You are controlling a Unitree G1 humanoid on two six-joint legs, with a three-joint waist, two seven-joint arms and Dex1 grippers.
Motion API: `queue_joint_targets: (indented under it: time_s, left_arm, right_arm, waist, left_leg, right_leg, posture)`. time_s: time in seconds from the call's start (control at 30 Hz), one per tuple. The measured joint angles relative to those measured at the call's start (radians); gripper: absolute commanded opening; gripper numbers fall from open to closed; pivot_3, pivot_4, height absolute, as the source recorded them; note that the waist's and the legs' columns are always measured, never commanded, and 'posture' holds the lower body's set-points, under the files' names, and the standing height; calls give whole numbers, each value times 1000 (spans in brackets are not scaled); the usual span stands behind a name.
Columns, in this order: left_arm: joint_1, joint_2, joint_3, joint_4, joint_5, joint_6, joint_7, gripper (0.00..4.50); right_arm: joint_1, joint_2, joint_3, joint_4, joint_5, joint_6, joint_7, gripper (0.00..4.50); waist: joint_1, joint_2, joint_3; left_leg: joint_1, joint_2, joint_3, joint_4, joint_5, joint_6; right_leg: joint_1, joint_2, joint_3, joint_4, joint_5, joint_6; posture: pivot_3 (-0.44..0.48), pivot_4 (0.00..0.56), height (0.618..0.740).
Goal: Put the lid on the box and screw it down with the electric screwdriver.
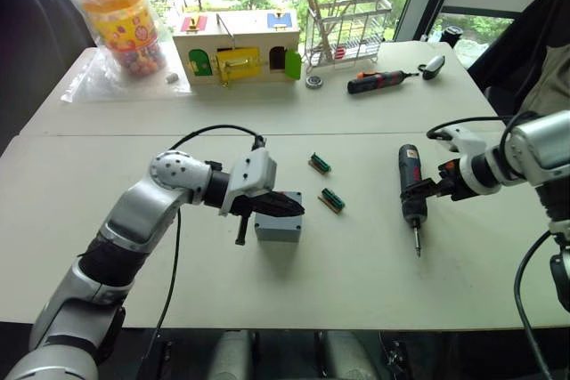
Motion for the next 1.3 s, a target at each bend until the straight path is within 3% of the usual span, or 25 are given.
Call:
queue_joint_targets:
  time_s: [0.1,0.17,0.37,0.67,0.83,0.97,1.1,1.23,1.3]
  left_arm:
    - [25,2,7,-12,-1,14,28,0]
    - [45,3,9,-20,-3,18,44,0]
    - [70,9,23,-40,-7,26,67,0]
    - [77,8,51,-11,-9,16,76,0]
    - [80,31,96,58,-33,18,54,0]
    - [74,58,134,90,-67,44,31,0]
    - [71,94,151,106,-76,69,9,0]
    - [70,101,150,107,-91,106,-6,0]
    - [66,90,144,111,-90,118,-5,0]
  right_arm:
    - [-28,0,80,2,-22,-25,52,4471]
    - [-28,3,118,6,-41,-46,78,4046]
    - [-23,0,144,15,-89,-78,119,1899]
    - [-21,25,89,74,-109,-70,117,1830]
    - [-105,89,-85,229,-114,-78,43,1830]
    - [-193,169,-482,233,-56,-156,-95,1830]
    - [-17,372,-815,-141,52,-392,-223,1830]
    - [220,564,-824,-443,97,-484,-323,1830]
    - [299,729,-853,-547,192,-495,-379,1830]
  waist:
    - [2,0,0]
    - [3,0,0]
    - [3,0,0]
    - [3,0,0]
    - [-3,2,1]
    - [-2,3,2]
    - [1,1,1]
    - [1,1,1]
    - [-4,1,1]
  left_leg:
    - [0,0,0,0,0,0]
    - [0,0,0,0,0,0]
    - [0,0,-1,0,0,0]
    - [0,0,-1,1,0,0]
    - [-1,-1,1,0,0,0]
    - [-1,1,1,-2,1,-2]
    - [-2,3,0,-3,1,-2]
    - [-3,1,1,0,2,-4]
    - [-3,1,1,0,2,-4]
  right_leg:
    - [0,0,0,0,0,0]
    - [0,0,0,0,0,0]
    - [0,0,-1,0,0,0]
    - [1,0,-1,0,0,0]
    - [-3,0,1,1,0,0]
    - [-4,2,0,1,0,0]
    - [-3,1,-1,2,0,0]
    - [-2,-2,0,2,0,0]
    - [-3,-2,0,3,0,0]
  posture:
    - [0,150,736]
    - [0,150,736]
    - [0,150,736]
    - [0,150,736]
    - [0,150,736]
    - [0,150,736]
    - [0,150,736]
    - [0,150,736]
    - [0,150,736]
